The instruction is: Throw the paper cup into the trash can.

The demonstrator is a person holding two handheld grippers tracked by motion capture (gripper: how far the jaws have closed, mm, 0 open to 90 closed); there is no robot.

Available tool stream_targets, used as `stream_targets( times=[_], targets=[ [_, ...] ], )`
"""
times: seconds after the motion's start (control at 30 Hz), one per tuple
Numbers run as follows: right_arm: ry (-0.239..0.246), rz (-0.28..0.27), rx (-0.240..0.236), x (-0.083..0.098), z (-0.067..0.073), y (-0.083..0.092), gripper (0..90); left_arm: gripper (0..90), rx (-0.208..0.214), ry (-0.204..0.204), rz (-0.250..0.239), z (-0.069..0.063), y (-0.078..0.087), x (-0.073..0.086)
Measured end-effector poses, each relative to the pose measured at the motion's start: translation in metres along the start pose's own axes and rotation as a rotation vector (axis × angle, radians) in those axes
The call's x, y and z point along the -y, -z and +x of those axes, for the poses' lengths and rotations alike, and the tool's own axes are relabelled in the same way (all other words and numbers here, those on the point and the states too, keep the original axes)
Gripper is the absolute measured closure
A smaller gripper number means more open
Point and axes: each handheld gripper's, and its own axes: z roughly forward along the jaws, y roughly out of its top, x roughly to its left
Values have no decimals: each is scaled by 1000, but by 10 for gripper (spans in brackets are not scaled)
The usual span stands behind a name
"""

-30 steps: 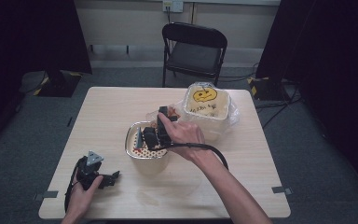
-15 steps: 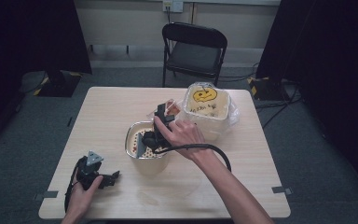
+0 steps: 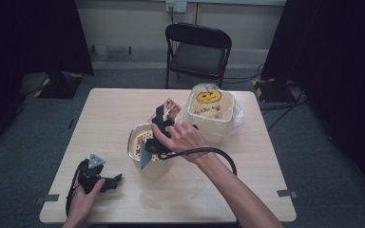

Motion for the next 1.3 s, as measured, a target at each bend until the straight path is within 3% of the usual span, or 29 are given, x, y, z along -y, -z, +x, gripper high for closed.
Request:
stream_targets(
  times=[0.13, 0.27, 0.37, 0.73, 0.83, 0.97, 1.0, 1.1, 1.13, 1.17, 1.2, 1.27, 1.3],
  targets=[
    [44, -3, 13, -4, 3, 2, 464, 0, 0, 0, 0, 0, 0, 0],
    [47, -27, 26, -5, 4, 3, 464, 0, -2, -5, 1, 0, 0, 0],
    [114, -19, 32, -4, 3, 4, 464, 0, -2, -5, 1, 0, 0, 0],
    [79, -9, 21, -1, 0, 3, 464, 0, -2, -5, 1, 0, 0, 0],
    [-23, -16, -24, 4, -5, 2, 463, 0, -2, -5, 1, 0, 0, 0],
    [-211, -45, -119, 14, -11, 0, 463, 0, 0, -1, 0, 0, 0, 0],
    [-277, -49, -145, 16, -12, 0, 462, 0, 0, 0, 0, 0, 0, 0],
    [-402, -73, -203, 24, -17, -1, 462, 0, 0, -5, 4, 0, 0, 0],
    [-402, -73, -203, 24, -17, -1, 462, 0, 0, -5, 4, 0, 0, 0],
    [-504, -88, -269, 29, -18, -3, 462, 0, 0, 6, -5, 0, 0, 0],
    [-537, -94, -290, 31, -19, -4, 461, 0, 0, 7, -5, 0, 0, 0],
    [-648, -118, -382, 37, -20, -7, 461, 0, 0, 7, -5, 0, 0, 0],
    [-648, -118, -382, 37, -20, -7, 461, 0, 0, 7, -5, 0, 0, 0]
  ],
)
